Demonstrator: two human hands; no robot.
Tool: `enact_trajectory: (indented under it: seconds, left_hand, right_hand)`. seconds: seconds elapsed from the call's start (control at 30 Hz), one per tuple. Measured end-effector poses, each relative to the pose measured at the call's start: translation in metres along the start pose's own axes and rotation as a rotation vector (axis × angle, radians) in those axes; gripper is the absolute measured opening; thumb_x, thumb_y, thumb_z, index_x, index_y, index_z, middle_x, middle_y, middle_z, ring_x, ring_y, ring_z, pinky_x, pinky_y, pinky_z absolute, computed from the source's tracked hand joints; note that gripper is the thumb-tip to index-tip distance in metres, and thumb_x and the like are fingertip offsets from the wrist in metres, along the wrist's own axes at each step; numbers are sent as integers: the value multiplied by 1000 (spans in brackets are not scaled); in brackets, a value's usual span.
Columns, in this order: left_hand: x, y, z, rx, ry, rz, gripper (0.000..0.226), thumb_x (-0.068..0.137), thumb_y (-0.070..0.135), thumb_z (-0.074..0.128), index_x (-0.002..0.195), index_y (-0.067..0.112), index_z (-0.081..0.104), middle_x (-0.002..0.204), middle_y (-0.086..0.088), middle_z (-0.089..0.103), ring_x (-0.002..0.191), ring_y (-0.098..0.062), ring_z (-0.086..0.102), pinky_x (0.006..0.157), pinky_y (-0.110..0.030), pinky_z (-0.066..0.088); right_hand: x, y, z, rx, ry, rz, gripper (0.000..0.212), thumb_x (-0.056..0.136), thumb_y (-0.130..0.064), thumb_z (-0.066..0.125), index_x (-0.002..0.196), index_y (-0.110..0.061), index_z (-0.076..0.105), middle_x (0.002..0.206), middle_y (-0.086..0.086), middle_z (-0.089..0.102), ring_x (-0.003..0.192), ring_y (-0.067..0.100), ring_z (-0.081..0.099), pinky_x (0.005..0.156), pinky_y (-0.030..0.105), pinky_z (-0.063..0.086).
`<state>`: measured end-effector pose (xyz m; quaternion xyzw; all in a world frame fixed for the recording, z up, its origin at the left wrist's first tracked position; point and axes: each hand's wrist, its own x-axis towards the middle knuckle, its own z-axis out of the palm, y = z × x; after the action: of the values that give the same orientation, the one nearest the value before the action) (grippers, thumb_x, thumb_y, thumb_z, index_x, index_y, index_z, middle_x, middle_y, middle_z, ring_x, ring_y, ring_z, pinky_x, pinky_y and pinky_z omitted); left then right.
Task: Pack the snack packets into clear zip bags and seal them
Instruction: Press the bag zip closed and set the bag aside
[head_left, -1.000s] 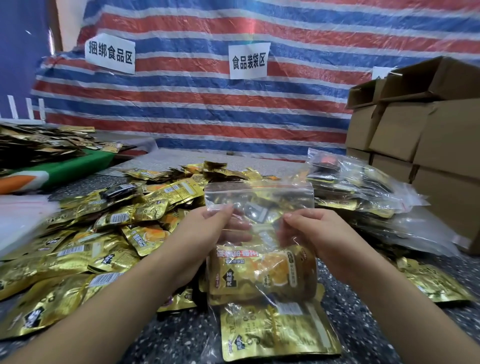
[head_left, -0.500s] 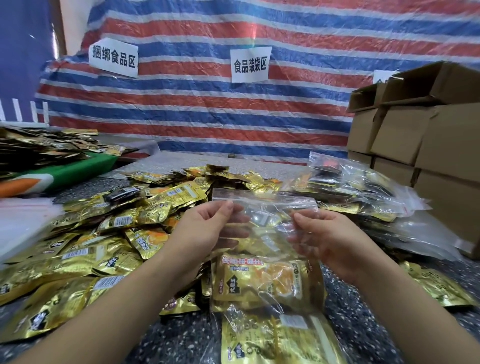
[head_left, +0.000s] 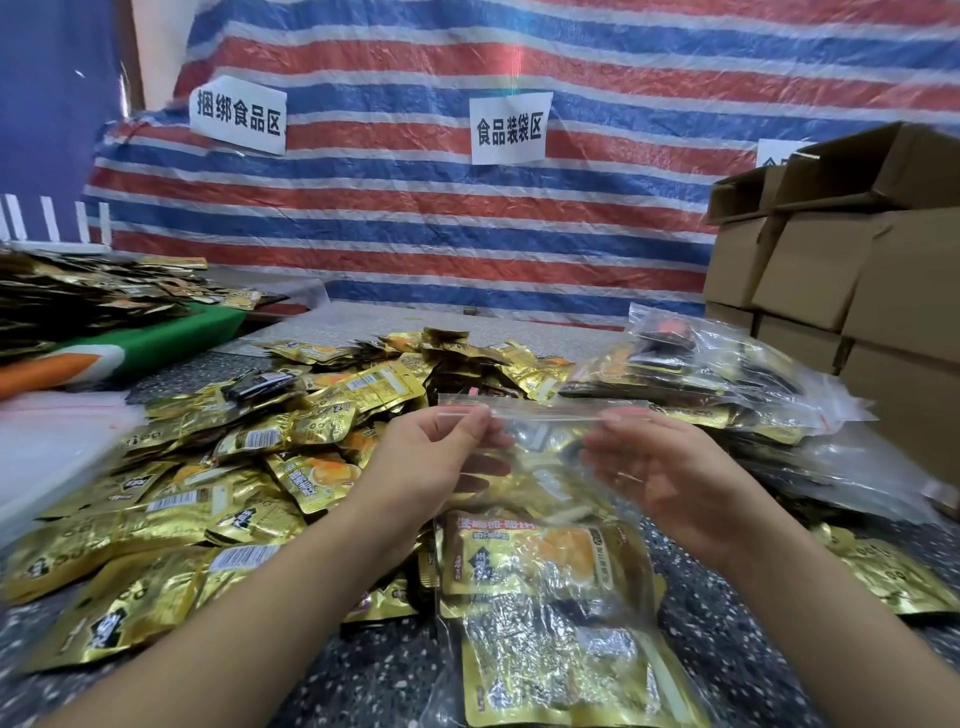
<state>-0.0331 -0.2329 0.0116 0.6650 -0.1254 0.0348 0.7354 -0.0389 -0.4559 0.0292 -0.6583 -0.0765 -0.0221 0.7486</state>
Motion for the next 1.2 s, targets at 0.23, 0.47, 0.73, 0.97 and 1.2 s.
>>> enact_trajectory:
  seconds: [0.23,0.47,0.73,0.97,1.2]
  left_hand:
    - [-5,2,6,-5,-5,2,21,99,20,54,93,8,71,89,-7,76,69,-12,71,60,-22,55]
    - [-6,5,4,-16,4,-12,18,99,23,58,89,14,70,84,-2,77,65,-10,70,57,-23,54]
    - [-5,8,4,3,21,8,35,98,12,53,66,20,66,63,9,71,54,-5,66,50,-17,48]
    - [-2,5,0,72,40,-28,26,92,-1,43,80,9,64,56,8,68,49,0,63,58,-19,55]
    - [1,7,4,-70,49,-49,28,104,13,43,80,13,57,53,8,66,44,-3,60,43,-16,43]
  right_hand:
    - [-5,-14,5,-351,321,-327,11,92,-21,64,100,-15,69,94,4,73,92,20,69,78,28,54]
    - [5,-45,81,-786,168,-622,6,95,-22,63,94,-27,66,91,-12,68,87,2,64,75,21,50]
    - [50,-51,182,-1030,-120,-693,13,96,-19,58,100,-15,69,94,-5,68,89,8,62,77,17,51]
    - [80,-43,222,-1183,-243,-607,17,96,-13,53,99,-9,69,95,3,69,88,20,64,83,43,57]
    - [97,-37,202,-1327,-372,-441,16,97,-25,57,100,-15,70,93,-5,66,85,12,61,64,21,46]
